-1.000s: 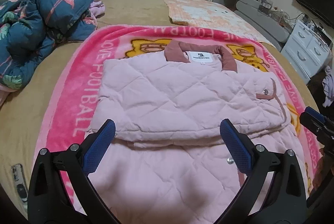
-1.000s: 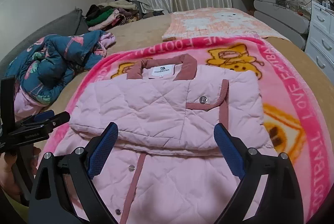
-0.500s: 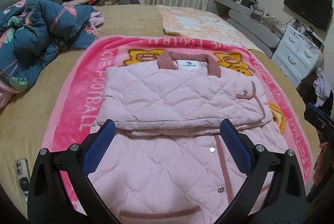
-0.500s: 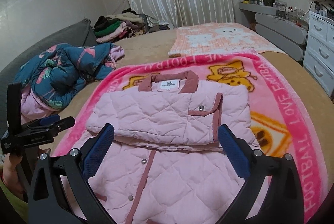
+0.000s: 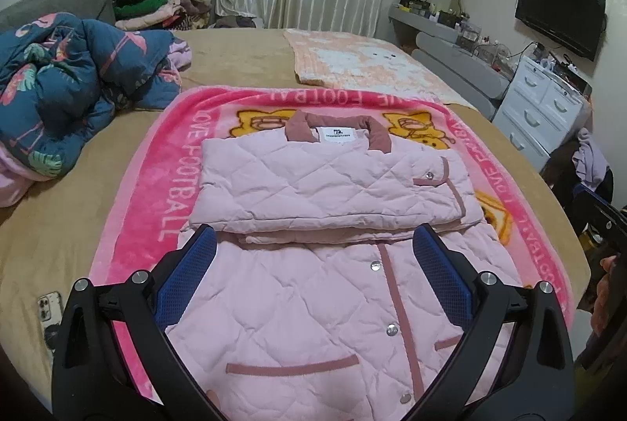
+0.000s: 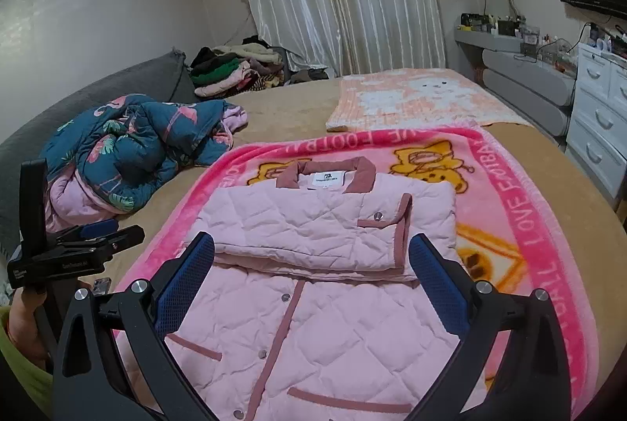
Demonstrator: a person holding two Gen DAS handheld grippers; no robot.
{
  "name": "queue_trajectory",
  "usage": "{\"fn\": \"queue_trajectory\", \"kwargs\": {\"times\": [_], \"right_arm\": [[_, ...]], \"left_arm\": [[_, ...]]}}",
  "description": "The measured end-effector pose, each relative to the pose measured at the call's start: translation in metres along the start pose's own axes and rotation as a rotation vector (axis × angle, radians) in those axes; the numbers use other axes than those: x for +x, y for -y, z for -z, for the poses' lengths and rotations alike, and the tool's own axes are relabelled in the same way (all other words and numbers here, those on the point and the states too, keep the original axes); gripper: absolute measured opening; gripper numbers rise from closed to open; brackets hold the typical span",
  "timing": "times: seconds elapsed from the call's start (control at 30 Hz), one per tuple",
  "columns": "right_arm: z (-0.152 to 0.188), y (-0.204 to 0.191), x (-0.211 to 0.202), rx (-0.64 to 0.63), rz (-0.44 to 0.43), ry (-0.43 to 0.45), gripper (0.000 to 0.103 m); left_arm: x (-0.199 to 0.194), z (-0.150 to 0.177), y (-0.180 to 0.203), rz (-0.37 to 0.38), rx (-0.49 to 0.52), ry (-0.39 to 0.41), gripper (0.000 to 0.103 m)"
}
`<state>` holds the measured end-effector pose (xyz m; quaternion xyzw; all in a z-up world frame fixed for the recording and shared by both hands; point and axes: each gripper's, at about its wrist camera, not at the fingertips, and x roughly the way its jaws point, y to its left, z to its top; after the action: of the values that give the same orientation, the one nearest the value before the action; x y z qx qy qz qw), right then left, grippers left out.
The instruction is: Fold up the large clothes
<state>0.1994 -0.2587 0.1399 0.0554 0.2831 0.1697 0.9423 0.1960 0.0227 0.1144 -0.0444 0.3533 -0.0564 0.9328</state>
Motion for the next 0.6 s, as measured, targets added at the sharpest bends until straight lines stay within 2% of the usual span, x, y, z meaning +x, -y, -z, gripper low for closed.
{"fn": "queue_trajectory", "kwargs": {"times": [0.27,0.6], "right_arm": [[0.006,0.0,-0.031,-0.008,0.007,0.031,0.099],[0.024,0.002,-0.052,-0.018,0.018,0.03,0.099]], "left_arm": [[-0.022,0.01,0.005,-0.002,0.015,0.025,0.094],[-0.04,0.033,-0.003,-0.024,0.015,0.026,0.094]]}}
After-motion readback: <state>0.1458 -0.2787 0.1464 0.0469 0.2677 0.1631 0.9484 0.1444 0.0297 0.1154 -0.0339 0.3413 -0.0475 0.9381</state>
